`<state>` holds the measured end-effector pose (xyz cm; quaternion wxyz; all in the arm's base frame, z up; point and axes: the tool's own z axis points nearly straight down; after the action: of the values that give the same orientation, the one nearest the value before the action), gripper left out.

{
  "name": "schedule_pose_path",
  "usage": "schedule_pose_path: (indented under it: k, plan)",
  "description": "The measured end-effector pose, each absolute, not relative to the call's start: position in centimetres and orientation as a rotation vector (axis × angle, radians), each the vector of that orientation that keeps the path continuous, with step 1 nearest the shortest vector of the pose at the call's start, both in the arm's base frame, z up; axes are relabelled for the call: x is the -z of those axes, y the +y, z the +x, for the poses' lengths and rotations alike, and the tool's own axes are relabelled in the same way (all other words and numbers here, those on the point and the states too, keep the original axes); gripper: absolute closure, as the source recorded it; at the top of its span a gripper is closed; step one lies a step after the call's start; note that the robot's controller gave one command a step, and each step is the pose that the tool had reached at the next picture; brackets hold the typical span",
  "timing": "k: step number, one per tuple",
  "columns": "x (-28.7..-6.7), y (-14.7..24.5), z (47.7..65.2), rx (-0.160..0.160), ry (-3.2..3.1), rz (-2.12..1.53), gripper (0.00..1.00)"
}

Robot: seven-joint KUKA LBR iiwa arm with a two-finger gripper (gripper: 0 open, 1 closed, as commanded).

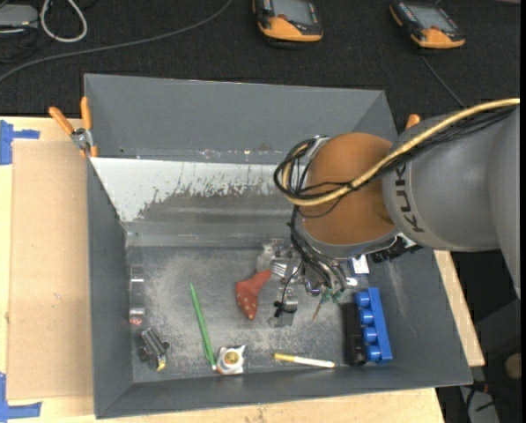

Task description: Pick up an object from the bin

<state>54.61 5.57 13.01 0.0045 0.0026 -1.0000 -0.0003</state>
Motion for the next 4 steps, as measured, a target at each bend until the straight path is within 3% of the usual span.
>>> schedule_pose_path:
  k: [1, 2, 3, 4]
  plan:
    - [-13.5, 5.5, 54.8, 0.002, -3.140, 0.005, 0.00]
    - [-8.2, 6.6, 58.1, 0.003, -3.127, 0.326, 0.00]
    - [-10.6, 6.8, 59.0, 0.004, -3.034, 0.810, 0.00]
    - [-8.3, 6.6, 58.5, 0.005, -3.092, 0.538, 0.00]
